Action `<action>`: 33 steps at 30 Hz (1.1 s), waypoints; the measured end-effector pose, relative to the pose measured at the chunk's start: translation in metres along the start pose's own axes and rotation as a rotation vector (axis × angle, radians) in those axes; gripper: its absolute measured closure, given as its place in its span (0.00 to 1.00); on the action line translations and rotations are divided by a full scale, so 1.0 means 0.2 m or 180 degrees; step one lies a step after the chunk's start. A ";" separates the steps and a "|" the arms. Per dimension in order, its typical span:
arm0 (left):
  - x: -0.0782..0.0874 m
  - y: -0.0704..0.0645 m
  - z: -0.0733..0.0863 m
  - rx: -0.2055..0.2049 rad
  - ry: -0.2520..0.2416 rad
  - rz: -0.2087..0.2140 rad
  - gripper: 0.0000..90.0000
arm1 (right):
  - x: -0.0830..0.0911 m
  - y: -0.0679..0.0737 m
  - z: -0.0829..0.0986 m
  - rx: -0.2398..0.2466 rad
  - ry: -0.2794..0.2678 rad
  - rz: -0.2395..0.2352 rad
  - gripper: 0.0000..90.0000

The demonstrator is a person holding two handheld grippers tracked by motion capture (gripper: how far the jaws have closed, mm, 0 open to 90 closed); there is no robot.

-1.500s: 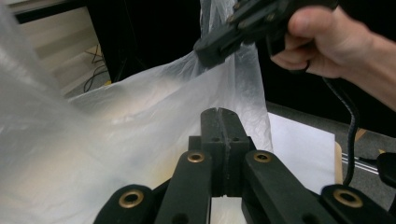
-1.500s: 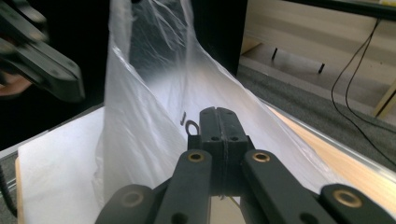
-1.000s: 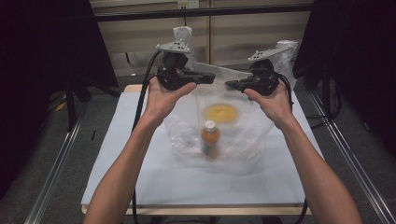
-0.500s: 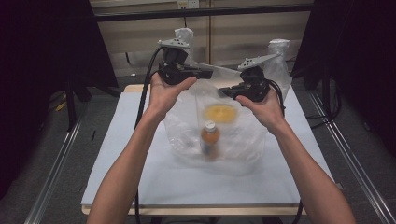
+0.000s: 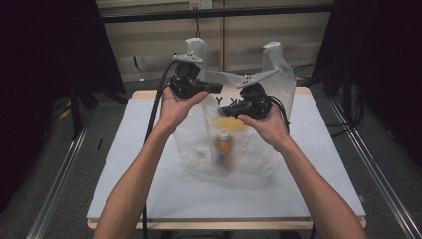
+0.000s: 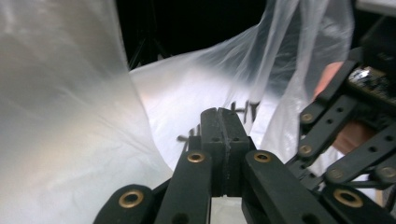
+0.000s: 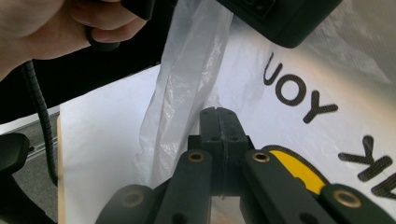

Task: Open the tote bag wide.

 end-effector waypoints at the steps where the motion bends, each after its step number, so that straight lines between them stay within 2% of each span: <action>1: 0.00 0.00 0.00 0.0000 0.0000 0.0000 1.00 | 0.00 0.00 0.00 0.0000 0.0000 0.0000 1.00; 5: -0.01 0.05 0.09 0.0047 0.0091 -0.0045 1.00 | -0.03 0.02 0.04 -0.0010 0.0028 -0.0059 1.00; 11: -0.02 0.05 0.18 0.0084 0.0176 -0.0026 1.00 | -0.06 0.02 0.10 -0.0035 0.0059 -0.0071 1.00; 12: -0.04 0.04 0.21 0.0044 0.0236 -0.0017 1.00 | -0.06 0.02 0.13 -0.0066 0.0048 -0.0073 1.00; 15: -0.06 0.03 0.23 0.0043 0.0250 -0.0005 1.00 | -0.06 0.02 0.14 -0.0059 0.0046 -0.0068 1.00; 18: -0.08 0.02 0.28 0.0067 0.0297 -0.0011 1.00 | -0.04 0.01 0.19 -0.0119 0.0027 -0.0067 1.00; 20: -0.09 0.01 0.30 0.0053 0.0343 -0.0011 1.00 | -0.03 0.01 0.20 -0.0144 -0.0009 -0.0081 1.00; 24: -0.09 -0.02 0.34 0.0082 0.0317 0.0072 1.00 | -0.01 0.01 0.22 -0.0157 -0.0092 -0.0074 1.00; 27: -0.09 -0.04 0.36 0.0035 0.0373 0.0053 1.00 | 0.00 0.03 0.23 -0.0130 -0.0088 -0.0062 1.00; 29: -0.09 -0.05 0.37 0.0061 0.0335 0.0089 1.00 | 0.01 0.03 0.24 -0.0141 -0.0126 -0.0064 1.00; 33: -0.08 -0.07 0.42 0.0051 0.0392 0.0095 1.00 | 0.04 0.03 0.28 -0.0190 -0.0189 -0.0031 1.00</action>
Point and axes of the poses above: each handheld gripper's, and its own axes: x roughly backward along the jaws, z roughly out of its underside, y roughly to its left, the point moved 9 cm from there along -x, roughly forward along the jaws, and after that the axes turned 14 degrees about -z, right-handed, at the moved point
